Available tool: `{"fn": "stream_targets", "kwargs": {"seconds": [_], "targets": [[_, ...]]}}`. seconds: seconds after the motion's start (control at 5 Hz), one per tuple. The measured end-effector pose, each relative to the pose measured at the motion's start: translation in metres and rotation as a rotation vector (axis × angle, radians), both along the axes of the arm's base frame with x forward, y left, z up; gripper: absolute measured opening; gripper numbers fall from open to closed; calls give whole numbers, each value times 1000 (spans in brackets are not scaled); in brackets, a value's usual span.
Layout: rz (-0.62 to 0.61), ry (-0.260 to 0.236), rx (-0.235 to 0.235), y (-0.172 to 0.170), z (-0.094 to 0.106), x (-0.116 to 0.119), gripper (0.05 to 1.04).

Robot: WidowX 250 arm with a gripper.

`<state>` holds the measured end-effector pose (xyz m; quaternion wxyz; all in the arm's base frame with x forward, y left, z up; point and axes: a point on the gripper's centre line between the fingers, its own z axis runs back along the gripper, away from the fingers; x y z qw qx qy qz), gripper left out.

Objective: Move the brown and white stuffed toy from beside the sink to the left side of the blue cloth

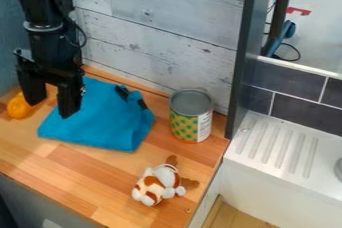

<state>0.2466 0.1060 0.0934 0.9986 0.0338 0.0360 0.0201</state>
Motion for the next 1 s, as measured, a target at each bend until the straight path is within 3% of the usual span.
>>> {"fn": "stream_targets", "kwargs": {"seconds": [0.2, 0.4, 0.6, 0.8, 1.0], "targets": [[-1, 24, -9, -2, -6, -2, 1000], [-124, 18, 28, -29, -9, 10, 1000], [-335, -4, 96, -61, -14, 21, 1000], [-458, -12, 72, -96, -14, 24, 1000], [-514, 8, -1, -124, -21, 20, 1000]]}}
